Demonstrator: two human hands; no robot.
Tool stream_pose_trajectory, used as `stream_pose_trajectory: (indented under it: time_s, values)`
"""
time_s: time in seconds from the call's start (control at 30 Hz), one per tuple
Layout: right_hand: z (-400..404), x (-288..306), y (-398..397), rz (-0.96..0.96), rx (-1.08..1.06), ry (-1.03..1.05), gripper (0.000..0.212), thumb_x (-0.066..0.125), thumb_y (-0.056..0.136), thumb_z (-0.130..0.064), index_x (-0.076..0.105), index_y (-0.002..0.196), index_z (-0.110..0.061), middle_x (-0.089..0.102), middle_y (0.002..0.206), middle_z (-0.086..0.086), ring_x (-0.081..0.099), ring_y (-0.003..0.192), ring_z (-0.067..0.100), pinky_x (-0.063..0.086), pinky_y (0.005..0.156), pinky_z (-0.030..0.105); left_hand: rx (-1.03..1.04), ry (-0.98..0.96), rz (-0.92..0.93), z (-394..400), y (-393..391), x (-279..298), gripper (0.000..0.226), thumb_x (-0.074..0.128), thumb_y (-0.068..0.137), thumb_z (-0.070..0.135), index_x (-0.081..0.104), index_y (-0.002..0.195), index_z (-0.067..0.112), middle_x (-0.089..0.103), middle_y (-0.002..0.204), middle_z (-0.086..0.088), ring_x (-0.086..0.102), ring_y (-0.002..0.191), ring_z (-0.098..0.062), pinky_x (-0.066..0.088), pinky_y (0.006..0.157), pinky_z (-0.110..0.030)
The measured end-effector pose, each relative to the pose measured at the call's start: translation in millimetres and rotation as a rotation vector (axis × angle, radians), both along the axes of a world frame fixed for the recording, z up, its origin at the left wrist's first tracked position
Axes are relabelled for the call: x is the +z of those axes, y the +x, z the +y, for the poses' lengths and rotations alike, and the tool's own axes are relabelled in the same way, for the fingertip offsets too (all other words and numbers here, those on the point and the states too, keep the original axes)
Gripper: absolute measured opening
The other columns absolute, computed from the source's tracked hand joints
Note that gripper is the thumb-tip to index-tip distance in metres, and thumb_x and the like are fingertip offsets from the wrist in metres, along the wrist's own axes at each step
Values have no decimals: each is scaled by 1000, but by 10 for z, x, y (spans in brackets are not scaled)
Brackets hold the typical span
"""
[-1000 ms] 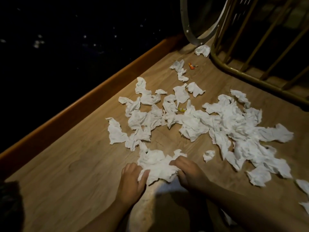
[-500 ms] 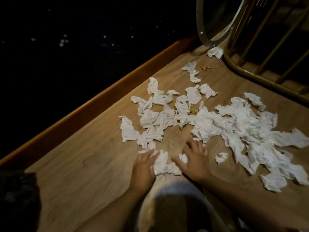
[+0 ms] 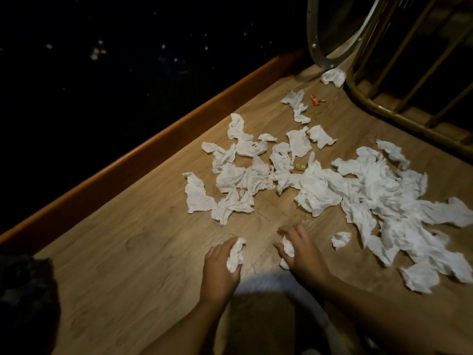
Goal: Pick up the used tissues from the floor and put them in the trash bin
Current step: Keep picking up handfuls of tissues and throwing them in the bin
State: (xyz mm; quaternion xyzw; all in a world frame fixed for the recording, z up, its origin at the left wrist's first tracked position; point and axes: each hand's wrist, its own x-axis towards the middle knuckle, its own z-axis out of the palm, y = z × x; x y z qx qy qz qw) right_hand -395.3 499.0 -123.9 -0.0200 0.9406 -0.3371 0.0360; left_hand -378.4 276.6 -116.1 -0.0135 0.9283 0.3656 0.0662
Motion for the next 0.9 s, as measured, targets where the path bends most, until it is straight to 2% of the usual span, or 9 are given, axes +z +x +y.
stream_pose_trajectory:
  time_s: [0.13,0.23,0.33,0.43,0.5,0.6,0.67,0.8,0.9]
  values:
    - [-3,29,-73,8,-39,211,30,61,89,-49,63,109,-26,56,108,-5,53,87,8,45,66,22,56,52,8,-107,-145,60,17,72,79,12,70,90,24,50,111,9,51,101,-12,46,88,-23]
    - [-72,63,-172,-37,-31,155,39,45,85,-67,56,82,-30,61,77,-8,55,70,11,49,62,32,57,44,-20,-245,-413,304,13,71,82,14,67,92,22,61,109,7,57,97,-10,43,82,-20]
    - [-244,185,-375,-51,-35,88,58,44,77,-78,60,68,-23,59,64,-7,54,60,8,51,59,36,19,4,14,-435,-780,620,18,68,85,15,63,100,25,66,98,6,62,89,-14,41,73,-22]
    - [-606,662,-652,-2,-101,-97,58,66,72,-68,52,47,-18,48,46,-6,42,43,5,38,48,25,-53,-111,94,-674,-1179,1033,28,60,92,18,64,120,17,69,112,-1,64,99,-21,48,83,-28]
    - [-909,1061,-855,-13,-108,-174,58,75,74,-53,41,41,-20,39,39,-7,35,36,5,30,45,18,-91,-162,140,-841,-1374,1433,27,57,95,29,70,112,14,73,106,-7,68,94,-23,53,84,-36]
    - [-1343,1564,-1141,-118,-83,-369,46,72,81,-48,56,54,-14,58,51,-2,54,45,-2,37,48,13,-109,-116,163,-1100,-1463,2047,37,64,87,48,71,80,13,71,76,-1,66,71,-12,51,65,-31]
    - [-1636,1890,-1224,-204,-94,-603,42,71,82,-48,64,71,-8,68,64,9,69,57,7,46,46,18,-49,-95,210,-1274,-1434,2358,43,78,71,53,68,76,11,68,70,2,63,66,-9,48,60,-26]
    - [-2176,2340,-1274,-85,28,-642,46,69,85,-46,52,60,-11,46,48,3,45,32,5,37,36,16,183,-78,412,-1614,-1316,2562,22,79,76,20,67,92,10,65,91,-4,60,81,-13,47,73,-27]
    - [-2576,2545,-1247,-89,154,-608,39,58,92,-49,72,84,-14,51,38,-10,45,31,0,35,38,15,339,-40,469,-1907,-1126,2492,10,65,84,15,64,82,25,63,88,0,60,80,-14,54,78,-35]
